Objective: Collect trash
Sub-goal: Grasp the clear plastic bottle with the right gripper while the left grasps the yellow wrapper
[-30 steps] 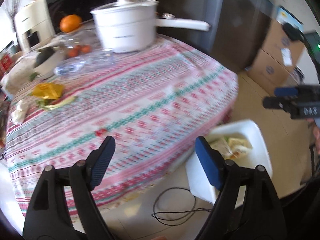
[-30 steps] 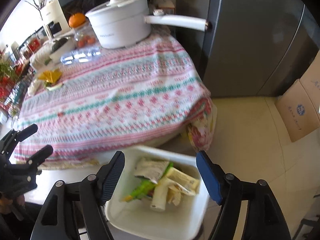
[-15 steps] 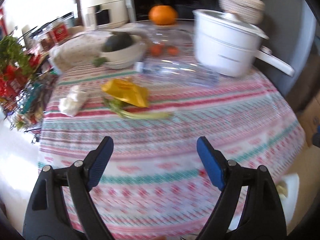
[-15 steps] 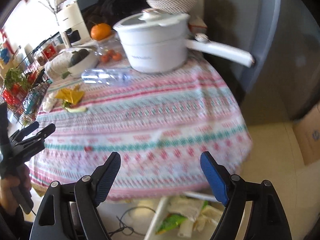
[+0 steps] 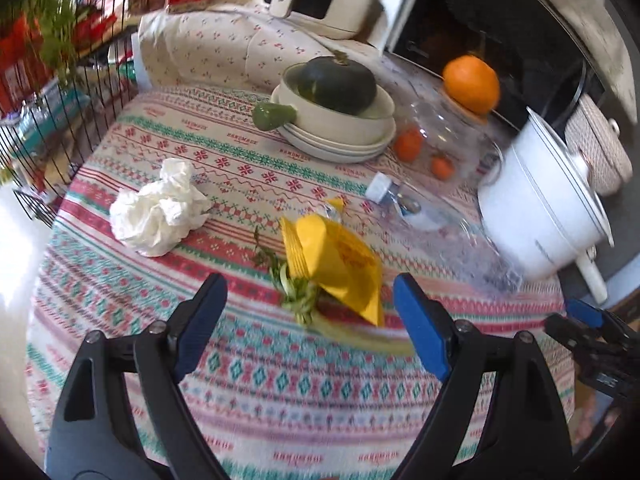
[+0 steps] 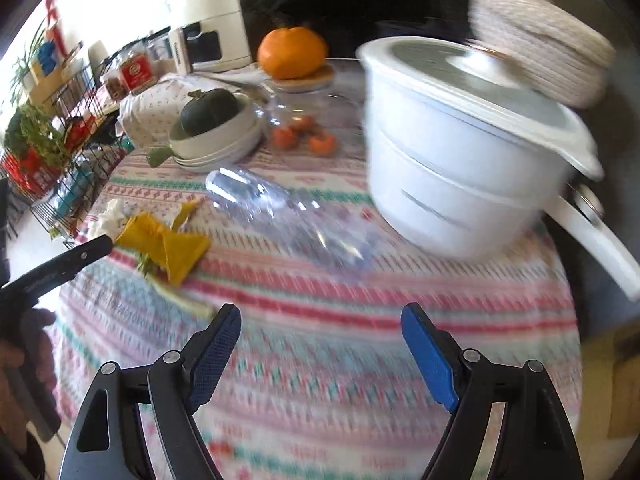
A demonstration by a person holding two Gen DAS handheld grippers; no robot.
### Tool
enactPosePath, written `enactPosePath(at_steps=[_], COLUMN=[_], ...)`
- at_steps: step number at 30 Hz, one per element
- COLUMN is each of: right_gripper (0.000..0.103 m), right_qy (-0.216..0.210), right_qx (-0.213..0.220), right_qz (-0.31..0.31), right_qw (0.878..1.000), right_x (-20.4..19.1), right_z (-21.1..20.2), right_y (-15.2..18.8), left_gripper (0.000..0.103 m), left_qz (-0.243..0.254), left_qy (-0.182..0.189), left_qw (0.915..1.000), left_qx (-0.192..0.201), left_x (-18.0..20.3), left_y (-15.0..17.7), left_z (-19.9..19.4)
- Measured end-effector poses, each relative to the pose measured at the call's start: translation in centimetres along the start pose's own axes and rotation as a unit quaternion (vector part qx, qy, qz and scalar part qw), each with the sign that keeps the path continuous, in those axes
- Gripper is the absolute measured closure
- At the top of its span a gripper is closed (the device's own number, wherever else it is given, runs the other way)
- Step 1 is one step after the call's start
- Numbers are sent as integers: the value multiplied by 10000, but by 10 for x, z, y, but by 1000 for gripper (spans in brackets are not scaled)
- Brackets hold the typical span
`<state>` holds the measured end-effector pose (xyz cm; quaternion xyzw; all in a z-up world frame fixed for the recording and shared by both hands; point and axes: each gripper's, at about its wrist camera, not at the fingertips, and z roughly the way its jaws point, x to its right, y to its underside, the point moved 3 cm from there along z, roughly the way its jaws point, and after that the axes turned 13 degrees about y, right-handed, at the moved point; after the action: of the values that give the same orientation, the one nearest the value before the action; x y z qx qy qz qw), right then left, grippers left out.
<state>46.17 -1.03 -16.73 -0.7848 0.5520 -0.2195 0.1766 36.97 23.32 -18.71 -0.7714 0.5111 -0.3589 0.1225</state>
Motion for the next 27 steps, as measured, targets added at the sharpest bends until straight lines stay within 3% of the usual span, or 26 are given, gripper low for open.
enactPosePath(at_steps=[8,12,15,16,18,22,27], right_gripper=[19,19,19,19,19,20,44], right_qy=[356,583,656,706,758,720,815], right_qx=[217,102,2,-22,-57,25,93], right_qz=[-1220,-1598,-1720,-1748,-1817,-1748,-2037], right_qw=[9917,9854,9829,9821,9804,9820,9756], right_x=[-54,-63,-66,-67,-67,-67,-72], right_z=[51,75,93,98,108,112,100], right_y=[-37,-43,-47,-48,-50,-54,-43], left_gripper=[43,68,73,78,99,100,100], left_qz=[117,32,52,93,183,376,525], left_qy=[66,188,185,176,144,23,-72], left_qw=[9999,9998,9998,9998,9997,9993,9985], left_qx=[-34,-90,-49,-31,-24,62,154], left_x=[-4,-6,-5,-4,-1,6,13], left_y=[-5,-11,-13,-14,-14,-15,-13], left_z=[29,39,42,42,43,39,27])
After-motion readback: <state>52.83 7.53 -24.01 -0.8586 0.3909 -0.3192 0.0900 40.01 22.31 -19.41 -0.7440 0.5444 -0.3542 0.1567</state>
